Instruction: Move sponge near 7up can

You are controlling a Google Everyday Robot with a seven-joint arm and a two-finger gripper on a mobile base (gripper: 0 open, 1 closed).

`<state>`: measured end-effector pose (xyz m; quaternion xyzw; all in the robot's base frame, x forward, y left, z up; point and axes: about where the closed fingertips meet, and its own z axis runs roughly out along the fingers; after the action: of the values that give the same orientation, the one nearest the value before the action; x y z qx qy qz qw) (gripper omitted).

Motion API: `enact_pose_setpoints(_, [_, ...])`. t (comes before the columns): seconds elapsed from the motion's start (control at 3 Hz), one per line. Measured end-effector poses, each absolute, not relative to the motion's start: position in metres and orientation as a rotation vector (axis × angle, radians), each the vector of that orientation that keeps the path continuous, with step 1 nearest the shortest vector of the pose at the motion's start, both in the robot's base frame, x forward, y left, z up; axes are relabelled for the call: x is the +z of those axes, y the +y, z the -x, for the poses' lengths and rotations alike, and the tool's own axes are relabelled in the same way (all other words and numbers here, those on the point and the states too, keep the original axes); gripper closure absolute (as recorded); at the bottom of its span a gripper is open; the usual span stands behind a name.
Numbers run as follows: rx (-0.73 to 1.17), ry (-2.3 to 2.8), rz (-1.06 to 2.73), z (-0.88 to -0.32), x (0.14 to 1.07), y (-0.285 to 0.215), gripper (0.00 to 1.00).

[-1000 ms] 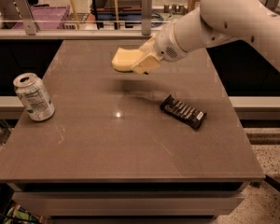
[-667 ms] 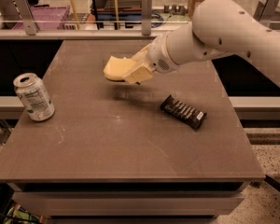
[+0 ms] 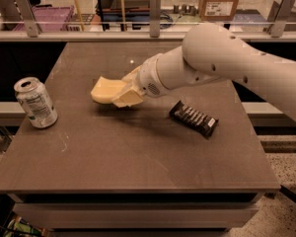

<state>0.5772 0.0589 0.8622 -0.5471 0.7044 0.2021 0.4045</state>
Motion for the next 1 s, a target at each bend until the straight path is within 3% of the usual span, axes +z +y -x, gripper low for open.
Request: enact_pose_setpoints(1.0, [0.657,1.874,1.294,-0.524,0.835,0.117,1.0])
